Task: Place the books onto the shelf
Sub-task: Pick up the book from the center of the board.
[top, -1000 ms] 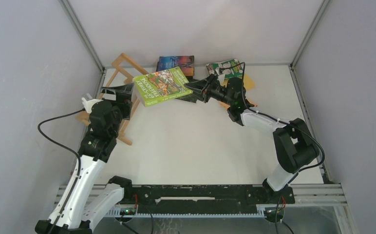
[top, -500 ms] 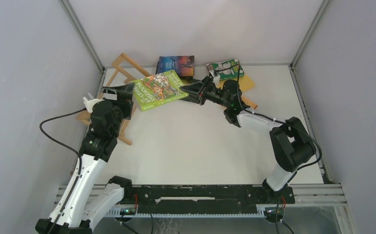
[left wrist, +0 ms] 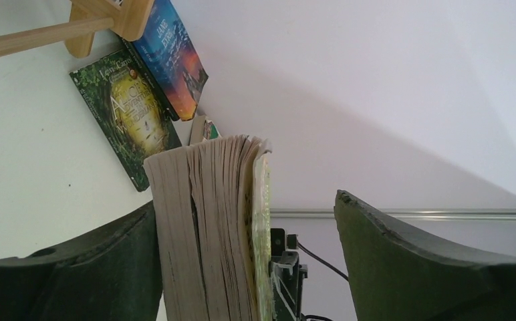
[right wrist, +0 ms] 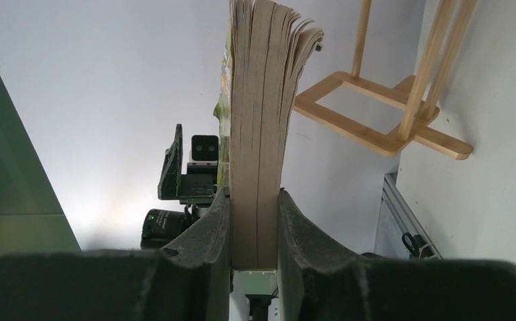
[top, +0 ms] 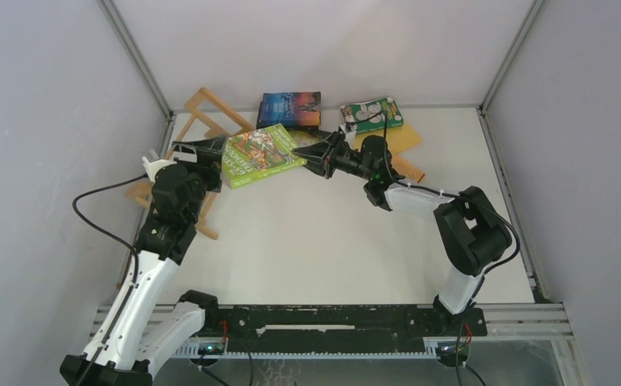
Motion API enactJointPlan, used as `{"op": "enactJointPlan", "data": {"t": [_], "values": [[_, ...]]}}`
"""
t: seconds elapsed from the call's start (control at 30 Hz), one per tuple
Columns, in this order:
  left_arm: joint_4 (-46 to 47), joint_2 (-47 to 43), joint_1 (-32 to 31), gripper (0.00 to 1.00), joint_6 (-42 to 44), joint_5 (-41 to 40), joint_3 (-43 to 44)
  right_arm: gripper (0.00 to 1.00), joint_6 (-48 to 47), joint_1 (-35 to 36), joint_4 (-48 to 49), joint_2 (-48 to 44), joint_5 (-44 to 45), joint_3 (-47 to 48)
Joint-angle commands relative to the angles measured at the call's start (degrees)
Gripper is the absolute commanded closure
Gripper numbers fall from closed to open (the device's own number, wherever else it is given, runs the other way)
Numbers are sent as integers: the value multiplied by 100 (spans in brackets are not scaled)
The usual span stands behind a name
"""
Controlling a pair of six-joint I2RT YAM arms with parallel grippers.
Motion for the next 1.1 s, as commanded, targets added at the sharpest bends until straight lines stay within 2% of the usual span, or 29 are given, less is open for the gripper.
{"op": "enactJointPlan", "data": {"t": [0.0, 0.13, 0.2, 0.33, 0.57, 0.7, 0.77, 0.8, 0.93, 1.07], "values": [[397, -78, 14, 13, -56, 202, -240, 100, 281, 94, 793, -46, -67, 321], [420, -125, 19, 22, -5, 307, -309, 100, 290, 116, 746, 20, -67, 430], [417, -170, 20, 31, 11, 320, -361, 100, 298, 119, 726, 57, -67, 469], [406, -264, 24, 64, 51, 282, -460, 100, 320, 154, 728, 125, -67, 526], [218, -213, 24, 99, 151, 313, -389, 100, 314, 173, 694, 212, -101, 587], [-44, -126, 17, 100, 176, 243, -233, 100, 111, 147, 627, 248, -194, 589], [-227, -53, 21, 100, 253, 184, -73, 100, -282, 121, 399, 232, -276, 616], [-379, -7, 17, 100, 299, 140, 47, 98, -523, 100, 242, 212, -299, 620], [-794, 190, 15, 100, 417, -55, 449, 78, -1481, -8, -640, 76, -357, 727], [-824, 299, 11, 100, 399, -136, 623, 66, -1804, -131, -894, 80, -424, 729]]}}
